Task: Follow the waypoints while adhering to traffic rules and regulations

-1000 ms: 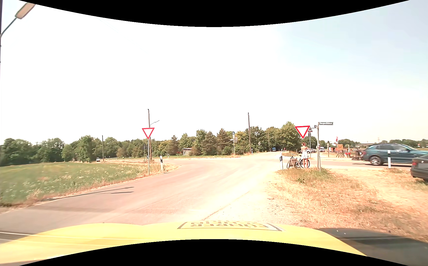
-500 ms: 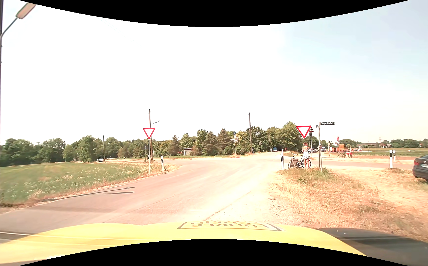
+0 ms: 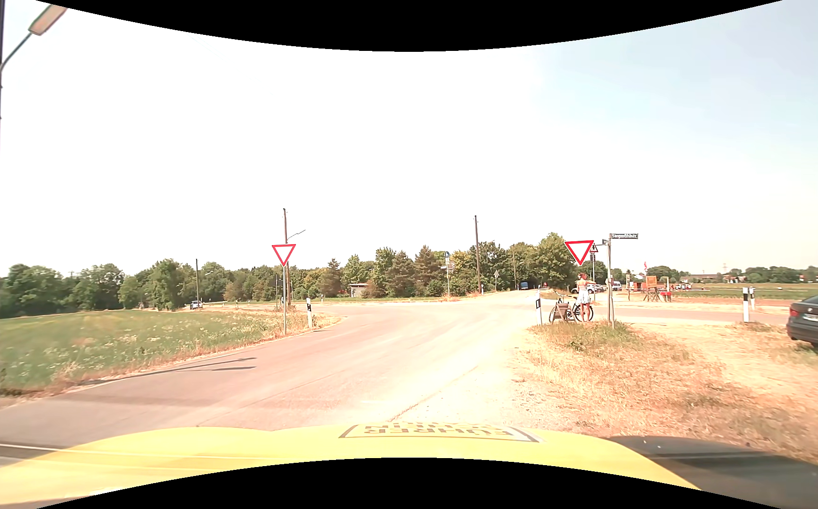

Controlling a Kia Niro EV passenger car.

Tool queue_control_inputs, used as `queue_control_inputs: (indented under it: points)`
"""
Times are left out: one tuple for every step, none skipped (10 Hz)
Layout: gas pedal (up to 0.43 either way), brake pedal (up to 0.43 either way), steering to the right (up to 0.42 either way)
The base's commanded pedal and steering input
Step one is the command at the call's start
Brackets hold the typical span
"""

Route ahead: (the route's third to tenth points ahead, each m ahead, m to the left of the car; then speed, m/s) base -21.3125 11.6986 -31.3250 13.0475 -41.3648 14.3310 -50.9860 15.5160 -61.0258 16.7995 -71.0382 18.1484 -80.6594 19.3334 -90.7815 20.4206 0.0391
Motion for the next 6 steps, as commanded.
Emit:
queue_control_inputs:
  points:
    - [0.0,0.177,0.009]
    - [0.0,0.165,0.064]
    - [0.0,0.183,0.101]
    - [0.0,0.207,0.129]
    - [0.0,0.232,0.141]
    - [0.0,0.238,0.163]
